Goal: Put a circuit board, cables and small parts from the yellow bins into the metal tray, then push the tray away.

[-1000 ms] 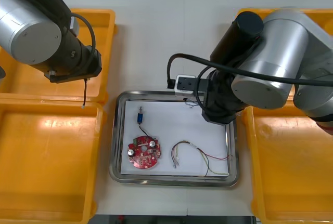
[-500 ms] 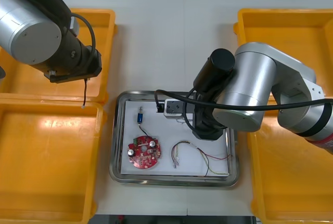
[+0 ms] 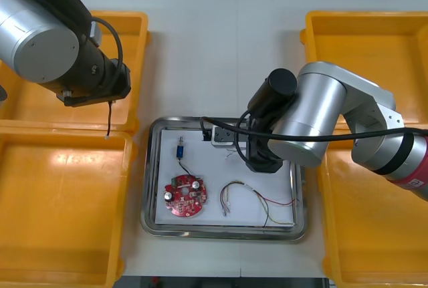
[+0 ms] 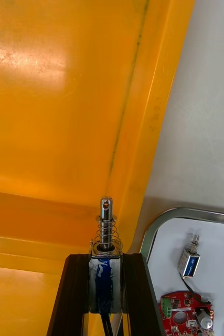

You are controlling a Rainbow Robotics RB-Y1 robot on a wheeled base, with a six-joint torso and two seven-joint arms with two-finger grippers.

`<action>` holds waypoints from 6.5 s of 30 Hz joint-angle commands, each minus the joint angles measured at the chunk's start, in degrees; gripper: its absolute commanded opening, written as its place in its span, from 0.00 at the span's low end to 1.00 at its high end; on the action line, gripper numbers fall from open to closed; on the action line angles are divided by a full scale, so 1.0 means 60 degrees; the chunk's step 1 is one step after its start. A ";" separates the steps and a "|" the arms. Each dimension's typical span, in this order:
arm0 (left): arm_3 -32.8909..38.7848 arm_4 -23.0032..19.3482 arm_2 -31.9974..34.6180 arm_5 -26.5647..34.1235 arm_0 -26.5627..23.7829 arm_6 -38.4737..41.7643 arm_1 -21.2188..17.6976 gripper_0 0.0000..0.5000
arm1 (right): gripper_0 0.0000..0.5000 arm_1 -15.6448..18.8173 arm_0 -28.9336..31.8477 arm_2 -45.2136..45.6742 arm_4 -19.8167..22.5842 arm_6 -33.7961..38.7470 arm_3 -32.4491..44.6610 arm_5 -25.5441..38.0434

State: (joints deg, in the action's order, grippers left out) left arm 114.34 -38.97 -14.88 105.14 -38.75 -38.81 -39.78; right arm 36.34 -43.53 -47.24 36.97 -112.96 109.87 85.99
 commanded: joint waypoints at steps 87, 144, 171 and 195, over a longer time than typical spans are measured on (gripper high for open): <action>0.0236 0.0812 -0.2750 -0.0502 -0.0999 0.1063 0.1649 0.00 | 1.00 0.1737 0.3813 0.9983 0.3169 0.5452 0.3880 0.4002; -0.1815 0.2306 -0.5782 -0.3300 -0.0603 0.2527 0.2338 0.00 | 1.00 -0.0080 0.6962 1.2195 0.0972 0.5174 0.3675 0.4002; -0.1786 0.2321 -0.5782 -0.3490 -0.0603 0.2982 0.2484 0.98 | 1.00 -0.0065 0.6992 1.2195 0.1001 0.5174 0.3675 0.4002; 0.1188 0.0812 -0.3248 -0.0605 -0.0793 0.2601 0.0712 1.00 | 1.00 -0.0006 0.6992 1.2195 0.1016 0.5218 0.3675 0.4002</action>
State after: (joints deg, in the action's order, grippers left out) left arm 117.75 -30.81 -38.63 99.84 -42.33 -22.82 -30.83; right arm 36.48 -2.54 25.44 42.64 -80.51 131.51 109.84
